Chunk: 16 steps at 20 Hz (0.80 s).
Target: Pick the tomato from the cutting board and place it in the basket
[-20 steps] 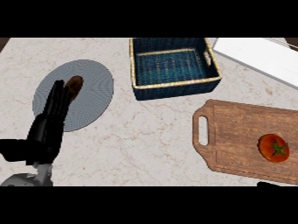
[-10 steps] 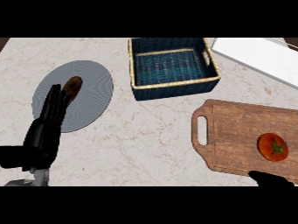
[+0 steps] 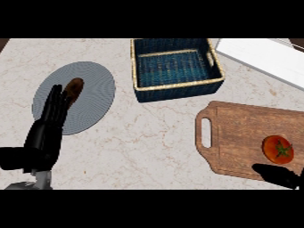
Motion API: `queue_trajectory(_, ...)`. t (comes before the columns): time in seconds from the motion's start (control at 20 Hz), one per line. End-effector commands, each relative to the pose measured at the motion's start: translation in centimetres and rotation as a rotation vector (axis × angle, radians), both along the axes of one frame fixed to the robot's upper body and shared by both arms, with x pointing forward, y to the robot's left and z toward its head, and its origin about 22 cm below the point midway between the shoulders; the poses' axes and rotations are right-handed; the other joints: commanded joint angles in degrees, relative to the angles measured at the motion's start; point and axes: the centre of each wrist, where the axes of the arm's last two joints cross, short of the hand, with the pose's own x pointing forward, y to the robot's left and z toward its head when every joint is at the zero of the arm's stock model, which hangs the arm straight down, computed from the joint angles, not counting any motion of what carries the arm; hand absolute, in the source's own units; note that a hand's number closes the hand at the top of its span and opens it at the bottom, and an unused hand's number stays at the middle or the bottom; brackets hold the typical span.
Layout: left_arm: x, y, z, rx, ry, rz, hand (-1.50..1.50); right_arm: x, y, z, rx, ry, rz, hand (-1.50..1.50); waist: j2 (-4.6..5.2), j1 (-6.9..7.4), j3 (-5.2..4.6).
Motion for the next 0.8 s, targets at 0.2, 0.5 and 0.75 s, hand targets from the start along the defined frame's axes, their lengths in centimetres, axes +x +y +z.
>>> queue_trajectory(0.2,1.4,-1.2,-2.2,0.013,0.006,-0.001,0.0,1.6,-0.3,-2.6,0.062,0.07,-0.05,-1.5,0.09,-0.29,0.01)
queue_trajectory(0.5,0.8,0.9,-0.1,0.025,-0.002,0.005,0.0,0.2,0.3,-4.3,0.072,0.091,-0.049,-1.5,0.0,-0.16,0.02)
queue_trajectory(0.75,0.4,-1.1,-0.5,0.003,-0.005,0.003,0.0,1.0,-2.2,-4.0,0.067,0.073,-0.047,-1.5,-0.01,-0.16,0.02)
